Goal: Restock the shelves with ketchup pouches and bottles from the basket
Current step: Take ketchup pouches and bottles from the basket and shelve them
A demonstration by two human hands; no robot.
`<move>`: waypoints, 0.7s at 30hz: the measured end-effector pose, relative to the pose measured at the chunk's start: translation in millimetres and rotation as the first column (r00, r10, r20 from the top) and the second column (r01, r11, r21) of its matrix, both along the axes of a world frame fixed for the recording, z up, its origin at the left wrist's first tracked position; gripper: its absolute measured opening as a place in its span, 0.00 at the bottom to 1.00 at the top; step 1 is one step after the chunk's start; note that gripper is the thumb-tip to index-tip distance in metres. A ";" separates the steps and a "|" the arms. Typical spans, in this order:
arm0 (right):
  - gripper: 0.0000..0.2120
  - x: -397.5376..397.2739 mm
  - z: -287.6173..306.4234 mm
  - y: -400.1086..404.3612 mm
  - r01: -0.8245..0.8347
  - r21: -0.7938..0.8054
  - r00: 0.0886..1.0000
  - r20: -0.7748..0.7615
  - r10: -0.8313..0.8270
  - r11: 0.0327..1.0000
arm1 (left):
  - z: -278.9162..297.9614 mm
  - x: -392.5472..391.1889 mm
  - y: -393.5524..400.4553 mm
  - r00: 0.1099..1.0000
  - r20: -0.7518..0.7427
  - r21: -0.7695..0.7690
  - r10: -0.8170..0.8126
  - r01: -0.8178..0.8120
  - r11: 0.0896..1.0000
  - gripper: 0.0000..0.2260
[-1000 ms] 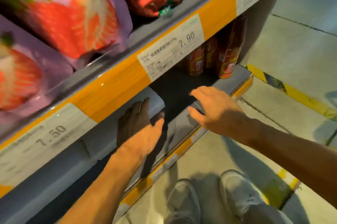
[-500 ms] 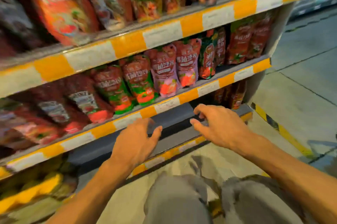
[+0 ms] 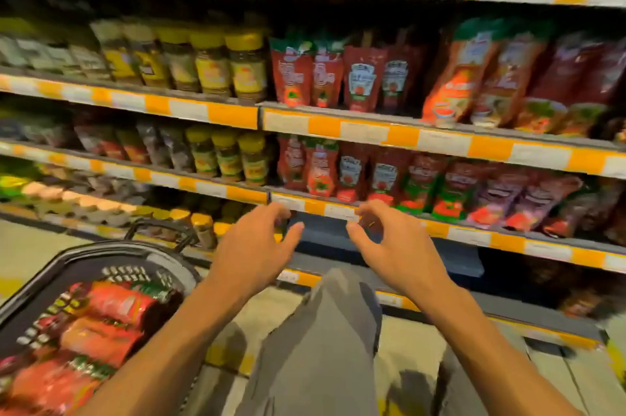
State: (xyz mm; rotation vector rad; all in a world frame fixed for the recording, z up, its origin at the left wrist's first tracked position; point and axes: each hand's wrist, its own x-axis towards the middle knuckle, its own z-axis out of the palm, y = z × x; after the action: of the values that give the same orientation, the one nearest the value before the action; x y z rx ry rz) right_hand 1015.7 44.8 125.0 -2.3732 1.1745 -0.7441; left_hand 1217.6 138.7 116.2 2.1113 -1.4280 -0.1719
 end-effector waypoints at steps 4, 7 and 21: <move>0.13 79.2 -4.6 32.5 -0.191 0.022 0.981 -0.036 0.192 0.981 | -10.1 56.3 71.3 0.979 -0.082 0.007 0.187 -0.187 0.982 0.15; 0.12 133.3 -13.4 58.2 -0.305 0.050 0.949 -0.070 0.308 0.951 | -23.9 87.5 122.2 0.938 -0.106 0.046 0.330 -0.327 0.944 0.12; 0.11 292.4 -105.9 169.9 -0.705 0.225 0.635 -0.221 0.740 0.673 | -143.2 139.7 303.1 0.471 -0.289 0.272 0.834 -0.794 0.543 0.12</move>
State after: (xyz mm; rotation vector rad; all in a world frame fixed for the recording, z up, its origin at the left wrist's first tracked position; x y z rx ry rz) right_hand 1308.0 214.7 19.0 -2.5869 0.2251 -0.0310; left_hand 1357.2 441.8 -27.0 2.4252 -0.0573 -0.2587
